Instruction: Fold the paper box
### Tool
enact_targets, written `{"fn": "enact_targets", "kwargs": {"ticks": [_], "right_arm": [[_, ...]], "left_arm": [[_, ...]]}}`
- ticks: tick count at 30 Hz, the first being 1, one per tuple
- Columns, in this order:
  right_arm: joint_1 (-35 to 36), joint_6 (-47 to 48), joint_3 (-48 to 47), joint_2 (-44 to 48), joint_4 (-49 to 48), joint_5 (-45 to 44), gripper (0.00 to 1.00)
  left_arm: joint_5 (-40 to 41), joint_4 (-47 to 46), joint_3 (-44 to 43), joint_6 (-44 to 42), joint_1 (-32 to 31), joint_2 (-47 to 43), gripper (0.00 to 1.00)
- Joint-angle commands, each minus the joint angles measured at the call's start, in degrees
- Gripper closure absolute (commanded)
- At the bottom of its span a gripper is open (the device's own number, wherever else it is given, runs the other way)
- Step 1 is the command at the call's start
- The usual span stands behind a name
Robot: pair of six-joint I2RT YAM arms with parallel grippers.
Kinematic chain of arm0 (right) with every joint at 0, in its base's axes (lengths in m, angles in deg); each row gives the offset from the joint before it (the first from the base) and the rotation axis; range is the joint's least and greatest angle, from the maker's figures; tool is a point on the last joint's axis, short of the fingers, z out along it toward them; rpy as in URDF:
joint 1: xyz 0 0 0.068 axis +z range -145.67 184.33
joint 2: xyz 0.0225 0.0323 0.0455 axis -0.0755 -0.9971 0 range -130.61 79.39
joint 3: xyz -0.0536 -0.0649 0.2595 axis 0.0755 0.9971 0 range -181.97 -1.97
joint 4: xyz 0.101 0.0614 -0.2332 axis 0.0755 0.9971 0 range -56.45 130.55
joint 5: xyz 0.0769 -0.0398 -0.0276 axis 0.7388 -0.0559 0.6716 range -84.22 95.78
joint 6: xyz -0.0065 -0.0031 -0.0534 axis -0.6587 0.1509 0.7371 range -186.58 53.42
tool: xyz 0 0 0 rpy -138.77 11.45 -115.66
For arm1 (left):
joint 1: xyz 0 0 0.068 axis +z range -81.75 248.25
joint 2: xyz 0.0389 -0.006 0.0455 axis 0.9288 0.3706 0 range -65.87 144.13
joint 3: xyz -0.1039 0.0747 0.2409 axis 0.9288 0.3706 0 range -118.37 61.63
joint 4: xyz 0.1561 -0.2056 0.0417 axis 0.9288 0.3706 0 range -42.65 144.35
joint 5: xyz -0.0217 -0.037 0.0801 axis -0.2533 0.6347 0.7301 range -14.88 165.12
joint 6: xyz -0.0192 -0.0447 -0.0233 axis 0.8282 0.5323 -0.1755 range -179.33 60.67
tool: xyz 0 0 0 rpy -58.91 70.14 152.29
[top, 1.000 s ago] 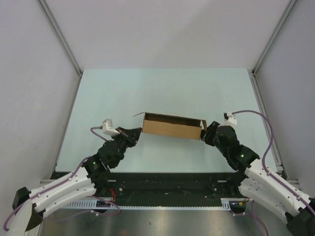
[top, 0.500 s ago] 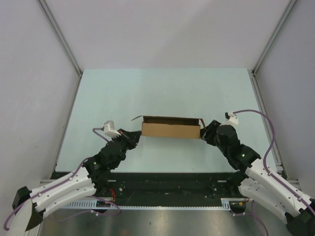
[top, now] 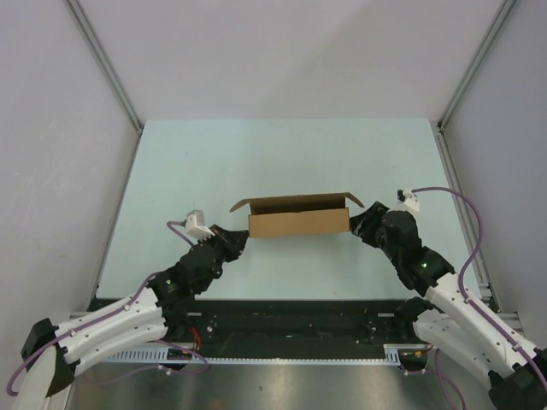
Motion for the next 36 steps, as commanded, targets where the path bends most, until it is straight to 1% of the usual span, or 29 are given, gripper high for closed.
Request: {"fn": "enact_targets", "kwargs": {"ticks": [1,2,8,13,21,36], "right_arm": [[0.53,0.01,-2.92,-0.53,-4.69,7.45,0.47],[0.44,0.09,-2.83,-0.44,-4.6,7.36,0.47],[-1.4,0.8,-2.83,0.17,-3.54,7.7,0.46],[-2.19,1.32,-2.83,0.0,-3.37,7.97,0.46],[-4.22,2.38,-2.83,-0.53,-2.93,8.85,0.45],[-4.57,4.57,-2.75,1.75,-0.47,7.27,0.45]], "left_arm": [[-5.7,-3.24,-2.29,1.81,-1.7,0.88,0.83],[-5.43,-2.89,-2.38,1.9,-1.7,0.79,0.8],[-3.59,-1.84,-4.13,0.5,-1.7,0.09,0.71],[-3.14,-1.92,-5.54,-0.47,-1.7,1.23,0.67],[-2.44,-3.5,-8.35,-2.76,-1.61,4.66,0.65],[-1.74,-3.33,-8.62,-3.28,-1.35,4.75,0.64]]}}
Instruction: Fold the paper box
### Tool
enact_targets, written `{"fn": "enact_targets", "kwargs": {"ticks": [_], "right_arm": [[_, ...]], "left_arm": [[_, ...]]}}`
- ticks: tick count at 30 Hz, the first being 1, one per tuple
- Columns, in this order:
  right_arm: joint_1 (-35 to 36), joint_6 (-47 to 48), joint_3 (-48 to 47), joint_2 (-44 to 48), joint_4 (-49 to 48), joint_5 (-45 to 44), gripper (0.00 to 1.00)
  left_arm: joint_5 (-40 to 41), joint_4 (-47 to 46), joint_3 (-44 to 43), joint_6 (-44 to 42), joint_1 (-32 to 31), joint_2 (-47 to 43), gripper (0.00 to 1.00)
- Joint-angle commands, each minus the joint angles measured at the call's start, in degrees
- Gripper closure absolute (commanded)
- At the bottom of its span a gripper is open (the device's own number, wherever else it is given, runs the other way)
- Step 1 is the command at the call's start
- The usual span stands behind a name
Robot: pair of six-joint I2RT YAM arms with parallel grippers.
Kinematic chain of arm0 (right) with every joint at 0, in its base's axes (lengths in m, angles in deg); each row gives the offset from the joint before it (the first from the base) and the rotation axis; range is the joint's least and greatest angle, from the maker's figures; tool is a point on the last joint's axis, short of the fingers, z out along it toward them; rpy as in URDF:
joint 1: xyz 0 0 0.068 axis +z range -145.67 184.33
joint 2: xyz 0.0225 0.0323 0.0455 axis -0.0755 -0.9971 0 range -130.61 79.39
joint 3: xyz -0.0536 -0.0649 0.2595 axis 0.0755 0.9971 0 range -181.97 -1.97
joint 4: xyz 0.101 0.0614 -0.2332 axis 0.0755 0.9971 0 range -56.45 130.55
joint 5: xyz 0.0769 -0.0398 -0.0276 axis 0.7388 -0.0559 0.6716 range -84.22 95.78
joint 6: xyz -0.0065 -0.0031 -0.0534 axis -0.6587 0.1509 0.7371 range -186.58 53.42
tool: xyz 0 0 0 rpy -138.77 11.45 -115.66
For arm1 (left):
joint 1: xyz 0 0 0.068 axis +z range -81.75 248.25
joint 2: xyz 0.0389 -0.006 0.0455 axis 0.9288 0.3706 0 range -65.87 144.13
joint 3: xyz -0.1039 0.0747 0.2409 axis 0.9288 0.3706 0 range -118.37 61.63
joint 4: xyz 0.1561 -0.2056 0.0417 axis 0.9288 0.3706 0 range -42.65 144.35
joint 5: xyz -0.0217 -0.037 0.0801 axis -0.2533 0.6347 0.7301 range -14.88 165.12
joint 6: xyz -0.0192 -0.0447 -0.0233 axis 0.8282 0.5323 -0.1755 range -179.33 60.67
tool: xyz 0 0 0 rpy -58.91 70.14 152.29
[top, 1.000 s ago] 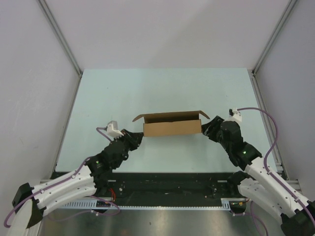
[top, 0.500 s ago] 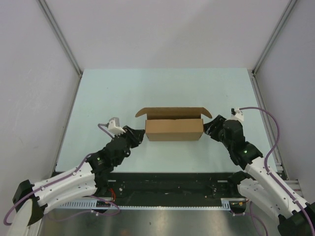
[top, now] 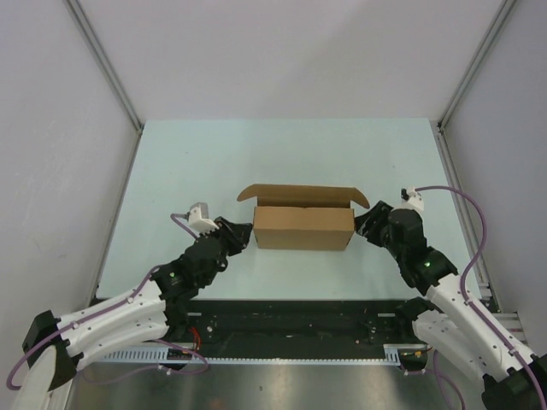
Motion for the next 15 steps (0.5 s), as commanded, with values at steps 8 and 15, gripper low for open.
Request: {"fn": "enact_targets", "kwargs": {"ticks": [8,15], "right_arm": [[0.57,1.63,-2.77,3.38,0.44,2.61,0.44],[0.48,2.33,-2.68,4.43,1.76,1.73,0.44]], "left_arm": [[-3.2,-3.61,-3.46,-1.28,-0.84,-1.07,0.64],[-2.94,-3.17,-3.55,-1.81,-0.58,-1.33,0.64]]}}
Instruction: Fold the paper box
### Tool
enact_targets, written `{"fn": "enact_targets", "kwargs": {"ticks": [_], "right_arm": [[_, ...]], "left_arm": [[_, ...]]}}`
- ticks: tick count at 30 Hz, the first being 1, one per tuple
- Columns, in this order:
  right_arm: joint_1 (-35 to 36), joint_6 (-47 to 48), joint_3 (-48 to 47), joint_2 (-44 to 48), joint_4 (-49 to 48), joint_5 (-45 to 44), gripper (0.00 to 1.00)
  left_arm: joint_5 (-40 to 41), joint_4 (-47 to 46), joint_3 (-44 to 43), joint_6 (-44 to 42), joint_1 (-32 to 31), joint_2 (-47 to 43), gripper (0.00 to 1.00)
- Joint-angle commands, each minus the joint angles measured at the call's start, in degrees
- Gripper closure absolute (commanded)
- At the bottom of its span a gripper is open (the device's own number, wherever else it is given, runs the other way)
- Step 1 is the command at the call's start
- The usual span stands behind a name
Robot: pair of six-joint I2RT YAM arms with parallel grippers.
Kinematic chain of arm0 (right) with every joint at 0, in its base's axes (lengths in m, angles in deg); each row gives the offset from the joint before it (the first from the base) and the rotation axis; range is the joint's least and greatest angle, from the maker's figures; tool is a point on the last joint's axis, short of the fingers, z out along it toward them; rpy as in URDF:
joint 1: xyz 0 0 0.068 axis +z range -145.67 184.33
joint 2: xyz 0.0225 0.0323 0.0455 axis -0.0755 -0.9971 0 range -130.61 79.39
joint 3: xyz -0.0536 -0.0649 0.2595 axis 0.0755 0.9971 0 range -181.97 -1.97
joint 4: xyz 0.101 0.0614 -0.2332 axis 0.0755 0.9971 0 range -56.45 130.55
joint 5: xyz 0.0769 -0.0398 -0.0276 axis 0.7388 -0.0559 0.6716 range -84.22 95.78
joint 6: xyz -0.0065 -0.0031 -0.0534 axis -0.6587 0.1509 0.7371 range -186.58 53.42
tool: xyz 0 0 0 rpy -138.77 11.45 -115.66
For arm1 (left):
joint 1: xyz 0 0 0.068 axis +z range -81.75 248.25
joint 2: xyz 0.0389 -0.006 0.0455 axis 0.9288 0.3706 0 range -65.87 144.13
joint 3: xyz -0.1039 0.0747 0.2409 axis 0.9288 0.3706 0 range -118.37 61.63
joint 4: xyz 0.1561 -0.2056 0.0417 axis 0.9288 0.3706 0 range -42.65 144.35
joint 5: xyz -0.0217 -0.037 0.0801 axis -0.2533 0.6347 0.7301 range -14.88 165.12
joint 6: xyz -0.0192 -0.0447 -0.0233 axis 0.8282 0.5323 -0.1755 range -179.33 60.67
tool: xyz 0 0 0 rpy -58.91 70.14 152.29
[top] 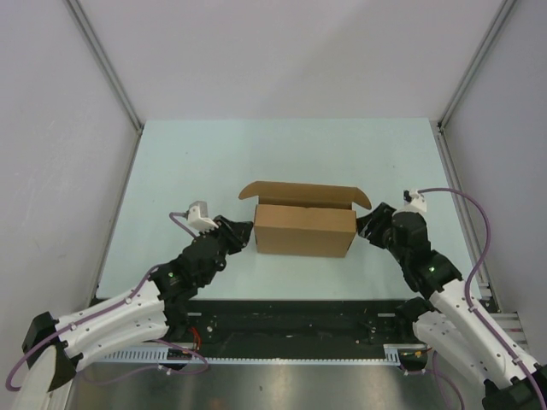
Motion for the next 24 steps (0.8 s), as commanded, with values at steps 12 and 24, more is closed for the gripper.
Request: {"fn": "enact_targets", "kwargs": {"ticks": [12,24], "right_arm": [[0.39,2.47,-2.77,1.97,3.28,-0.69,0.43],[0.39,3.44,-2.77,3.37,5.92,-2.88,0.42]], "left_arm": [[-0.74,0.41,0.35,0.91,-0.23,-2.89,0.49],[2.95,7.17,0.09,0.74,0.13,-7.55,0.45]]}}
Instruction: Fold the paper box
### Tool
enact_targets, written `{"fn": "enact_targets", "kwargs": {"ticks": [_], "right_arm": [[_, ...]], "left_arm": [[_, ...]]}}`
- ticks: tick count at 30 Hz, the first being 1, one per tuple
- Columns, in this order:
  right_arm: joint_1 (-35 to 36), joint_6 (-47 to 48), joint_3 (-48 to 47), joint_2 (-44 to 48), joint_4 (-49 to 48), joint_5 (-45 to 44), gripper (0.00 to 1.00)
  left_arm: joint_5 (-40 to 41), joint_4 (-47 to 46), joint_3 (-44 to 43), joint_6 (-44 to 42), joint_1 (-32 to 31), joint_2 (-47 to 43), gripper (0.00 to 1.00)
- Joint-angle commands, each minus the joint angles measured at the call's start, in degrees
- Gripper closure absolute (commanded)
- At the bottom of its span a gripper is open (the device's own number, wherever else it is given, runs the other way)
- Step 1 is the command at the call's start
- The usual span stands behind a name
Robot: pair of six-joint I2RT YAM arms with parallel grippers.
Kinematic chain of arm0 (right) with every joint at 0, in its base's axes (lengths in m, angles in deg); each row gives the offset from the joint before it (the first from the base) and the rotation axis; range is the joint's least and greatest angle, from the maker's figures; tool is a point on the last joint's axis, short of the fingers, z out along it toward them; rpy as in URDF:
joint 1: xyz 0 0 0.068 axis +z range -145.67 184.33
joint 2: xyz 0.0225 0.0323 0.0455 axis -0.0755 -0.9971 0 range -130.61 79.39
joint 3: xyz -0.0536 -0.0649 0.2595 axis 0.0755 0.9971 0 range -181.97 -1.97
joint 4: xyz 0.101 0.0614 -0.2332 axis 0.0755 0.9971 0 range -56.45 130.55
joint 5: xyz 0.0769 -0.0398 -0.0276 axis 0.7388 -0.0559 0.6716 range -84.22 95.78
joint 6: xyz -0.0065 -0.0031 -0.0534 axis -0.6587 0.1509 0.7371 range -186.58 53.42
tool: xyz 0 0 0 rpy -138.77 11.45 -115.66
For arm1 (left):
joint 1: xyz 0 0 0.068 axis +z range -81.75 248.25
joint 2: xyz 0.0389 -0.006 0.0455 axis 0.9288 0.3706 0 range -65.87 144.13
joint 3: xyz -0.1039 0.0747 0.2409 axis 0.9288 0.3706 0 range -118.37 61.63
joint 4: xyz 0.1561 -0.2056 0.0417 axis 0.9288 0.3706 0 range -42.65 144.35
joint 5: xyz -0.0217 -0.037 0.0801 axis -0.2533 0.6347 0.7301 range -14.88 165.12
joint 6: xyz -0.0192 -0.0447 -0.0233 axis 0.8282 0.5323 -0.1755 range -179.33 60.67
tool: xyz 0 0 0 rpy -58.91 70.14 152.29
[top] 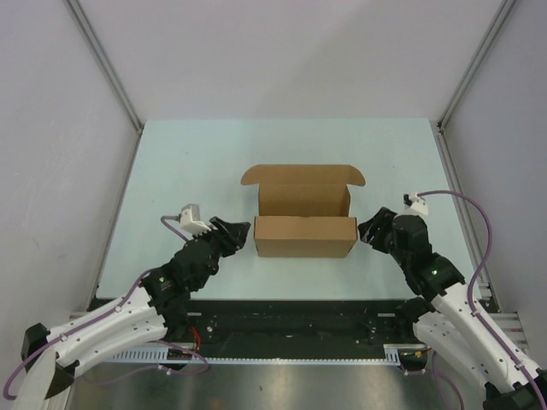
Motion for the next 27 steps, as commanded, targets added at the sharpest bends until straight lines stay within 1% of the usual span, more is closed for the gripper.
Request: {"fn": "enact_targets", "kwargs": {"ticks": [1,9,15,19,22,23,27], "right_arm": [[0.24,1.43,-2.66,1.76,1.53,-1.55,0.42],[0.24,2.05,-2.83,3.6,2.41,-2.26,0.41],[0.33,2.14,-3.53,3.08,1.71,-2.17,0.41],[0.24,2.05,-4.76,3.78,-1.88,-0.25,0.39],[0.24,2.57,-6.96,0.72,-6.54,3.09,0.39],[0.24,2.84,-8.62,-2.34,-7.6,3.54,0.38],[1.29,5.38,-11.62,-8.77,-13.84,4.6,0.38]], "left_arm": [[2.27,2.65,-0.26,0.61,0.1,-1.87,0.45],[3.94,3.27,-1.66,-1.5,0.19,-2.66,0.45],[5.0,3.44,-2.63,-2.64,0.37,-3.19,0.44],[4.74,2.13,-4.03,-3.78,1.51,-3.1,0.42],[3.16,-0.15,-6.22,-6.06,3.88,-1.44,0.41],[2.54,-0.51,-6.93,-6.33,5.28,-0.65,0.41],[0.17,-0.6,-9.92,-6.6,7.22,2.87,0.41]]}}
